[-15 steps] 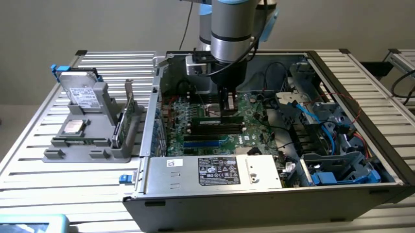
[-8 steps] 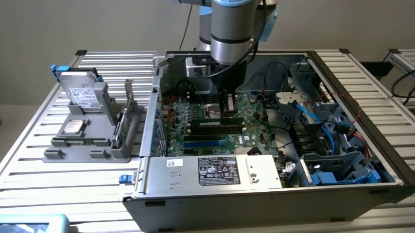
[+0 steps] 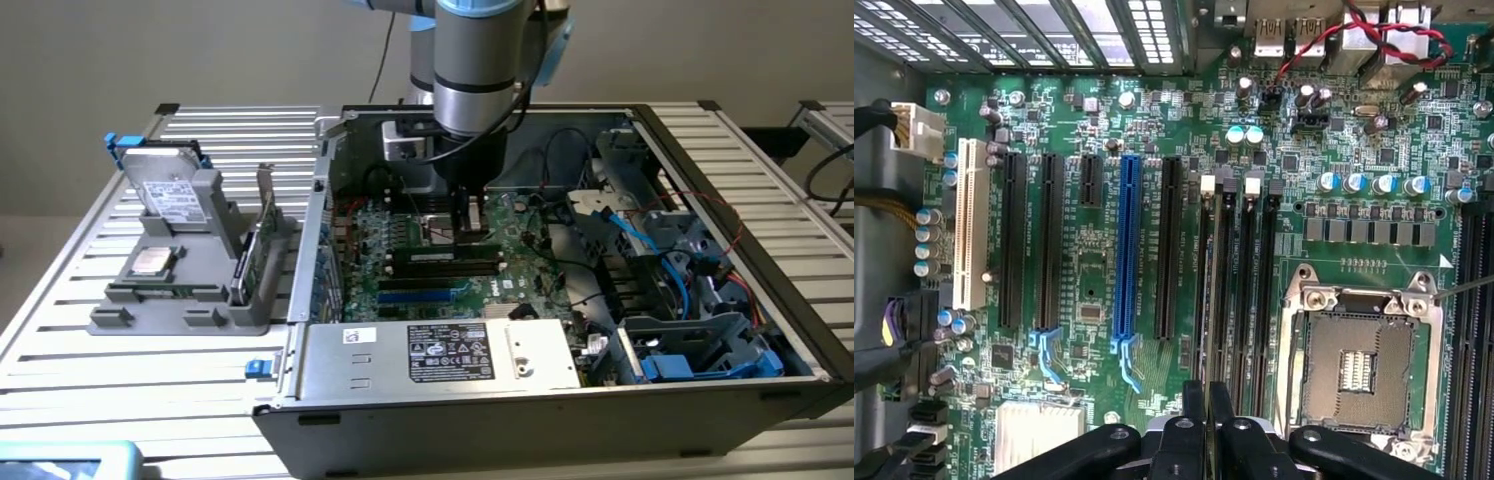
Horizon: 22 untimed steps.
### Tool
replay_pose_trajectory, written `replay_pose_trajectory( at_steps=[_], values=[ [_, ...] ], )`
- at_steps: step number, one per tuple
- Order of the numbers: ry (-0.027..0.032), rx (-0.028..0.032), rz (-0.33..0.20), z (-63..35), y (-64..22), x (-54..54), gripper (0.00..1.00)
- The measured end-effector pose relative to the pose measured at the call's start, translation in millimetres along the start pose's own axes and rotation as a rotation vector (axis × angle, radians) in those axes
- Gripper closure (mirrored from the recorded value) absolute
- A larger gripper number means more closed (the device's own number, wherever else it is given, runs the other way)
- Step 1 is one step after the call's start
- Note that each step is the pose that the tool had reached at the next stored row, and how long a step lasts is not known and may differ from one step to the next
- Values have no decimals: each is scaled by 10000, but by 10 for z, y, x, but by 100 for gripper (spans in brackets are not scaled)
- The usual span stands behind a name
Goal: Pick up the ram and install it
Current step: 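Insert the ram into the slot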
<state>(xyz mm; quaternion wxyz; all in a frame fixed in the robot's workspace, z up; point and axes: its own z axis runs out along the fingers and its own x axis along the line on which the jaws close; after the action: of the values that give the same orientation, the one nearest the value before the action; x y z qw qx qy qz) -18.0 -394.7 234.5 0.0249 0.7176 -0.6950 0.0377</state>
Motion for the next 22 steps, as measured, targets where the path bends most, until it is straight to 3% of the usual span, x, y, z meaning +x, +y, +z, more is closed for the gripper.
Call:
replay_pose_trajectory(
  at_steps=[5,9,14,18,22],
  values=[
    [86,-3,-1,5,-1,-2,86],
    [187,-7,8,20,0,-6,86],
    [224,-10,43,25,-2,-27,86],
    [355,-17,59,30,-1,-34,86],
    [366,-14,59,34,-2,-41,86]
  ],
)
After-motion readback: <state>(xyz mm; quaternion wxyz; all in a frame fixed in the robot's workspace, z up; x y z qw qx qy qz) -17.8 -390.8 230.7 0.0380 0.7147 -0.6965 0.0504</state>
